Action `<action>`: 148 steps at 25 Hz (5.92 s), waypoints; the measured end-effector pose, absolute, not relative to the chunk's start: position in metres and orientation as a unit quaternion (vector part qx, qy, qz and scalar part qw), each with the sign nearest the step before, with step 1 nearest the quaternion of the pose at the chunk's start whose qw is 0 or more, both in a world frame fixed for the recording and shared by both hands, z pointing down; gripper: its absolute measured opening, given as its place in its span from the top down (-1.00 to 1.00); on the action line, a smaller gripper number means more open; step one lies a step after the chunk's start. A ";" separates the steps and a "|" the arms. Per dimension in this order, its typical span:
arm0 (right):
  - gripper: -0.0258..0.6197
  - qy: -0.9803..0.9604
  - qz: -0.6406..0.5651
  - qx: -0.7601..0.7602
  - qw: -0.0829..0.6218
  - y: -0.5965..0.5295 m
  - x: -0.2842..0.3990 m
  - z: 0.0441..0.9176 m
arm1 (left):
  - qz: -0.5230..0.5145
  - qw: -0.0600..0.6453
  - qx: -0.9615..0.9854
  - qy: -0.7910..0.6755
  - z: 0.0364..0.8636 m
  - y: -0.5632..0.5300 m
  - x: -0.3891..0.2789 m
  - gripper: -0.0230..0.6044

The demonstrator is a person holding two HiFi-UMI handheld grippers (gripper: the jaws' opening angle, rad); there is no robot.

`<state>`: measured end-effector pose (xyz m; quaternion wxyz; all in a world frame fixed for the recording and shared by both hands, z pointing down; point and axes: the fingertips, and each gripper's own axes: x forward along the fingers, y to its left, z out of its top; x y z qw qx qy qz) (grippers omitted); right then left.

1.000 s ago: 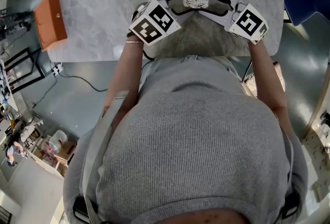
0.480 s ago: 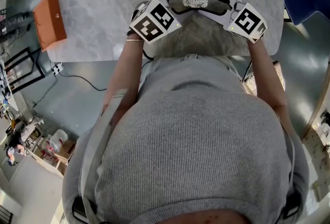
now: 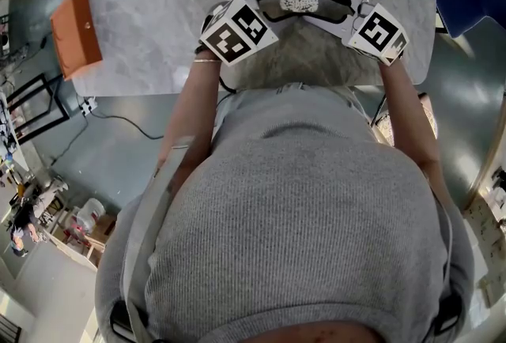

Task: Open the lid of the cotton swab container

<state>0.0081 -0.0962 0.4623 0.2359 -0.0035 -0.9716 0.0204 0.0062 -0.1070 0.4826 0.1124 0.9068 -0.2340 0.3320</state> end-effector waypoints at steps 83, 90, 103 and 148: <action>0.66 -0.977 0.012 0.203 0.064 -0.112 0.056 0.378 | 0.165 0.042 0.859 -0.483 0.413 -0.104 -0.054 0.68; 0.85 -0.972 0.018 0.230 0.052 -0.119 0.070 0.379 | 0.147 0.033 0.845 -0.514 0.399 -0.103 -0.061 0.86; 0.92 -0.971 0.039 0.233 0.031 -0.115 0.081 0.362 | 0.121 0.018 0.822 -0.556 0.379 -0.094 -0.052 0.93; 0.92 -0.936 -0.007 0.352 0.008 0.150 0.036 0.306 | 0.087 -0.048 0.866 -0.491 0.308 0.146 -0.080 0.93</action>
